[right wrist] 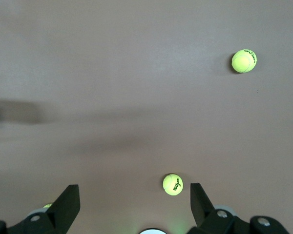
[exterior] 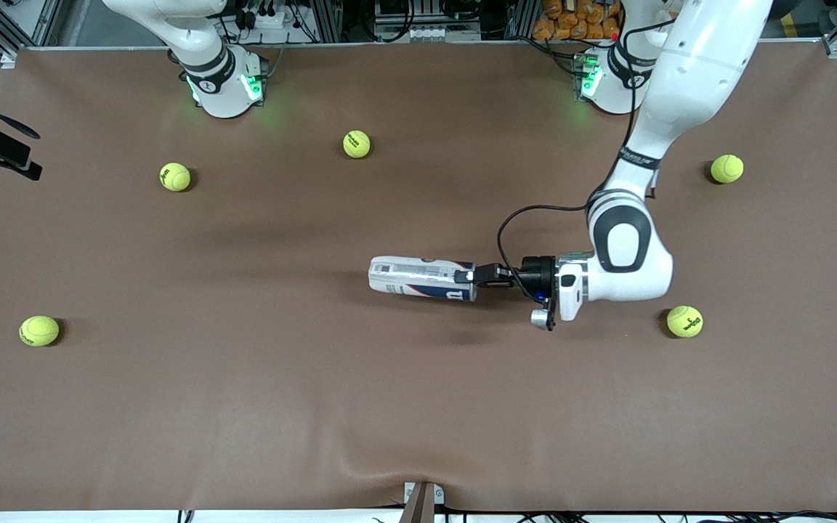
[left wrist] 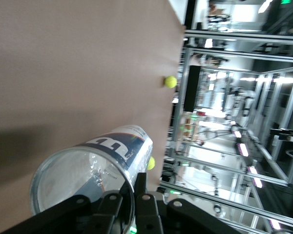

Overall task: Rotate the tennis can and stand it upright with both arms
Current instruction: 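Lift the can's end with the left gripper, tilting it upward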

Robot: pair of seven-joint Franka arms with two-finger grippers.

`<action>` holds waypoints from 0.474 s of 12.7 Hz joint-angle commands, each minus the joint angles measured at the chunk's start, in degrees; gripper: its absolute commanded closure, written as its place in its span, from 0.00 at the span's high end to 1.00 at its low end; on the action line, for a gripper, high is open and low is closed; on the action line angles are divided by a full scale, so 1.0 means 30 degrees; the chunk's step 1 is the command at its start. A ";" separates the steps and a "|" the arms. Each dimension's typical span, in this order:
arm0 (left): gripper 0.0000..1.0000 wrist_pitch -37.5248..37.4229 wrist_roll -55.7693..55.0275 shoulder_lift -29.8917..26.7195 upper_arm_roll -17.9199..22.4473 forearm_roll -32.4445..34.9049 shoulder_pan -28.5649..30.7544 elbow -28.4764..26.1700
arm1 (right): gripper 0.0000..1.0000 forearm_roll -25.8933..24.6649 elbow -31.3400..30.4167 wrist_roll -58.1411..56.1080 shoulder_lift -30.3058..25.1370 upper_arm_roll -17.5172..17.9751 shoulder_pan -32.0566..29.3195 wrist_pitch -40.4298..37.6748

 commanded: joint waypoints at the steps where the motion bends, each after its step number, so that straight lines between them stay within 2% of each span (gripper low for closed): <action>1: 0.00 0.0371 -0.2962 -0.1105 0.0027 0.2415 -0.0073 0.0204 | 1.00 0.0380 -0.0142 -0.0267 -0.0105 0.0222 -0.0339 0.0131; 4: 0.00 0.0926 -0.5512 -0.1751 0.0027 0.5022 -0.0278 0.0613 | 1.00 0.0351 -0.0142 -0.0268 -0.0105 0.0222 -0.0338 0.0131; 6: 0.00 0.1162 -0.8697 -0.1870 -0.0147 0.8033 -0.0395 0.1490 | 1.00 0.0351 -0.0142 -0.0268 -0.0105 0.0222 -0.0309 0.0131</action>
